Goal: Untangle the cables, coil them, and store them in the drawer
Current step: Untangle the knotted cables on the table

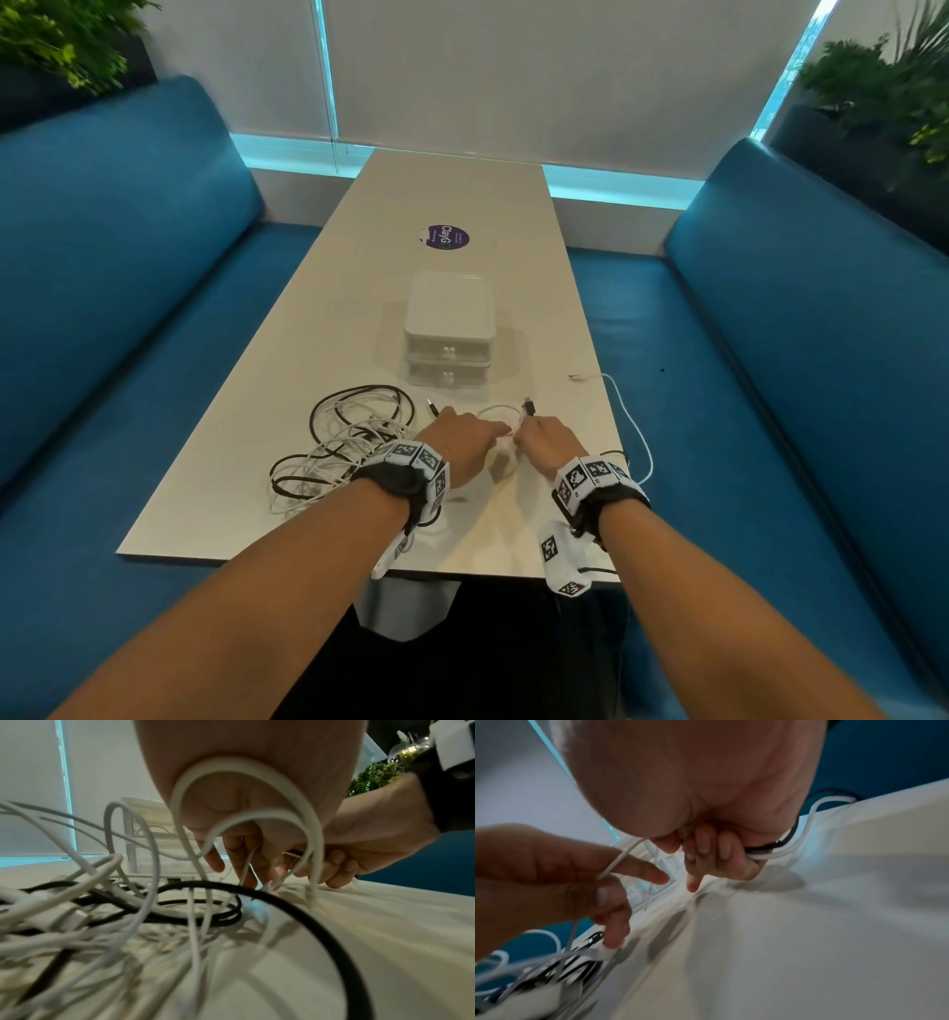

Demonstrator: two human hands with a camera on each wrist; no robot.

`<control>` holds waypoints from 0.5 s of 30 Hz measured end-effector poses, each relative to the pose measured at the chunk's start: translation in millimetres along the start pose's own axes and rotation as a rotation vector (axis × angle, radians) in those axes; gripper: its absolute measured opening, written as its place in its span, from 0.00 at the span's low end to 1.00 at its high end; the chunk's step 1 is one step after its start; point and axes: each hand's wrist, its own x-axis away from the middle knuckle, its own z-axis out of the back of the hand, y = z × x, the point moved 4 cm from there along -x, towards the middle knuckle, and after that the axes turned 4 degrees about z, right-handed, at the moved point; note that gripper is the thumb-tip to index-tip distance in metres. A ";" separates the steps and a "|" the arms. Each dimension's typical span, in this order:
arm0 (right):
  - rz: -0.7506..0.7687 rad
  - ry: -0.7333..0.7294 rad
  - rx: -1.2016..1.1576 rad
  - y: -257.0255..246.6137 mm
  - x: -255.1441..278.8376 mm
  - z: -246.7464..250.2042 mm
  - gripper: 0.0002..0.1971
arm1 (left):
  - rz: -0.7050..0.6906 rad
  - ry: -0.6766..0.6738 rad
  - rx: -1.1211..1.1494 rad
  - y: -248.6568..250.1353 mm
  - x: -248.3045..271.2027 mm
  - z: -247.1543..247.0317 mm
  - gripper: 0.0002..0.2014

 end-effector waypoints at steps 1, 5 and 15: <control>-0.009 0.007 -0.053 0.8 -0.5 1.6 0.19 | -0.029 -0.030 0.001 -2.1 2.4 -2.1 0.26; 0.013 0.011 -0.225 -1.9 -1.0 5.7 0.19 | -0.159 -0.074 -0.136 -5.5 10.3 -5.6 0.26; -0.009 -0.022 0.349 6.5 -0.9 -7.4 0.20 | -0.145 -0.089 -0.247 -10.1 18.9 -4.2 0.22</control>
